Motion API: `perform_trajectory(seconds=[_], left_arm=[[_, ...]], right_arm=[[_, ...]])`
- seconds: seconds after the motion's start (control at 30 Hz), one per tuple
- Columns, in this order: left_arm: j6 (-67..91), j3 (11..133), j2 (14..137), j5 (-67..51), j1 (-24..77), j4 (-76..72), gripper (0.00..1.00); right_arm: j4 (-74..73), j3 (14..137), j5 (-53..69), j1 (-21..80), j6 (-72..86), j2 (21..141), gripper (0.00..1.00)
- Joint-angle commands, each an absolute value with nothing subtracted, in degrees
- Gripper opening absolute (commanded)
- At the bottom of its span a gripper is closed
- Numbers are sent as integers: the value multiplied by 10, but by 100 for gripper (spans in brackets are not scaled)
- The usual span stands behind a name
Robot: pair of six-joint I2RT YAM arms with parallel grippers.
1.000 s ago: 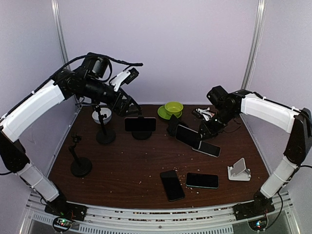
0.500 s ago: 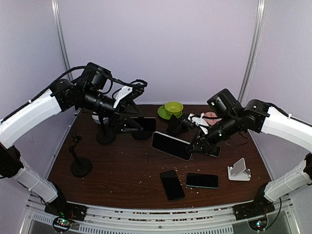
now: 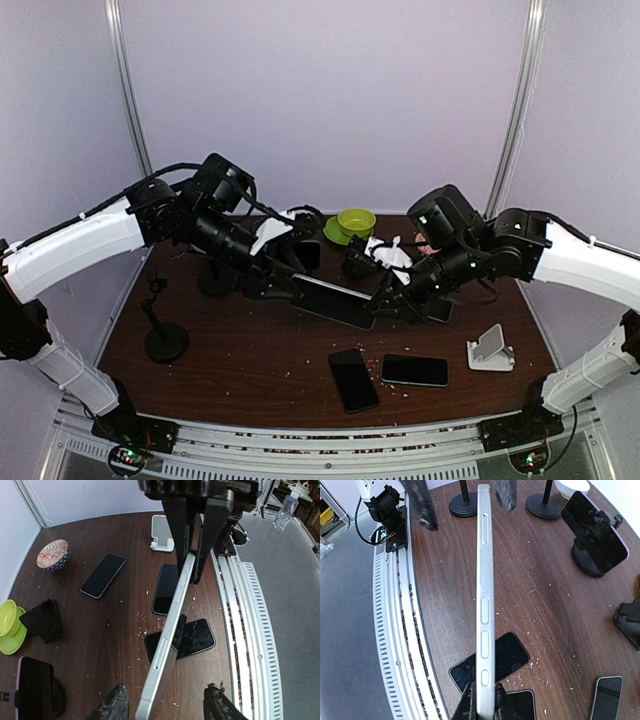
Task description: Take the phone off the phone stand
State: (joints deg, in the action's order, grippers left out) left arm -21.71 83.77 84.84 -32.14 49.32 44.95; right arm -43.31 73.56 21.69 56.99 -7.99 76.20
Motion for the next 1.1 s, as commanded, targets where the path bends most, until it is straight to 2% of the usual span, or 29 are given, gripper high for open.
perform_trajectory(seconds=[0.0,0.17,0.27,0.47,0.63,1.07], left_arm=[[-234,832,843,-298,495,444,47],[-248,835,844,-288,495,445,22],[-260,843,848,-280,495,452,0],[-259,850,838,-255,494,450,0],[-222,831,813,-223,494,444,0],[-83,698,719,-164,490,389,0]], right_arm=[[-394,769,198,582,-100,770,0],[-395,776,196,585,-101,778,0],[-389,775,189,586,-100,777,0],[-370,774,149,588,-89,775,0],[-394,794,55,587,-39,791,17],[-337,706,-37,583,55,729,62]])
